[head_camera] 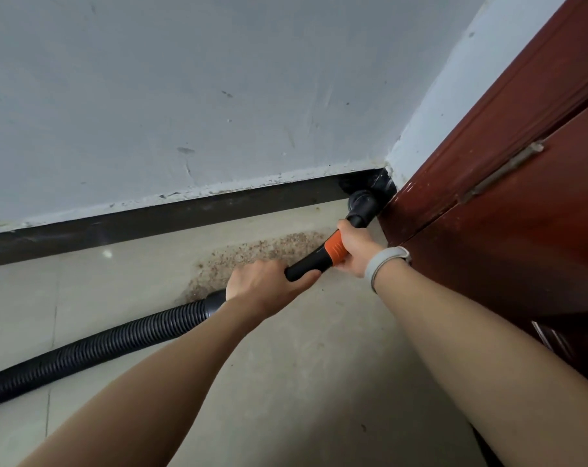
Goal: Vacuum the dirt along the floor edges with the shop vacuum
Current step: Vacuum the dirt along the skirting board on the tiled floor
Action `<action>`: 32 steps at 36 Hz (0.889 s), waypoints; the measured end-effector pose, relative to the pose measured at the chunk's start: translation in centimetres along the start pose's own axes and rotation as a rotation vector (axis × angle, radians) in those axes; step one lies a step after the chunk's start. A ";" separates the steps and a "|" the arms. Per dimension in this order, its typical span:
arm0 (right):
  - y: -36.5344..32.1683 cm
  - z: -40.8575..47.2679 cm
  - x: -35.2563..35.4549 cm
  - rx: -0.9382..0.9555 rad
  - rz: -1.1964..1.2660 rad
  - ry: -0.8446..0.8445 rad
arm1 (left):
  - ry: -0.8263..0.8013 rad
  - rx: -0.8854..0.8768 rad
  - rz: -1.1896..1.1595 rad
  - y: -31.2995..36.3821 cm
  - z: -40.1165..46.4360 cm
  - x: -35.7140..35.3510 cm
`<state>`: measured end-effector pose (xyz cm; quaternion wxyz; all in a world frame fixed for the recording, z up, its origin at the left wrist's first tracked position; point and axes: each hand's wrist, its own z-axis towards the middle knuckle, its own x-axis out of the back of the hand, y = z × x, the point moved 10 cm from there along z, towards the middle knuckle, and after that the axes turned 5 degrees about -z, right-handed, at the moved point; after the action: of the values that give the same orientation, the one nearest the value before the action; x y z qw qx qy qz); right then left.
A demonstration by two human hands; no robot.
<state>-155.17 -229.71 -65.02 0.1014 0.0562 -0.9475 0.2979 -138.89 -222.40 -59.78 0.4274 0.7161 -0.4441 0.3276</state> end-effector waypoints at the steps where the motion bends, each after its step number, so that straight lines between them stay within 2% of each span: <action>1: 0.2 -0.1 0.2 -0.002 -0.002 0.003 | -0.003 -0.006 -0.006 0.1 -0.2 -0.2; 17: 5.6 -1.0 2.3 -0.004 0.093 0.073 | -0.043 -0.086 0.054 0.9 -3.8 -1.8; 24: 5.3 -1.2 1.9 -0.004 0.115 0.047 | -0.044 -0.079 0.036 0.9 -4.4 -1.5; 32: 4.8 -2.6 -1.7 -0.023 0.177 -0.028 | -0.052 -0.047 0.041 -1.9 -5.0 0.6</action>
<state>-153.87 -224.18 -65.96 0.0620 -0.0246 -0.9534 0.2941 -137.34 -217.69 -57.76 0.4255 0.7050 -0.4772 0.3069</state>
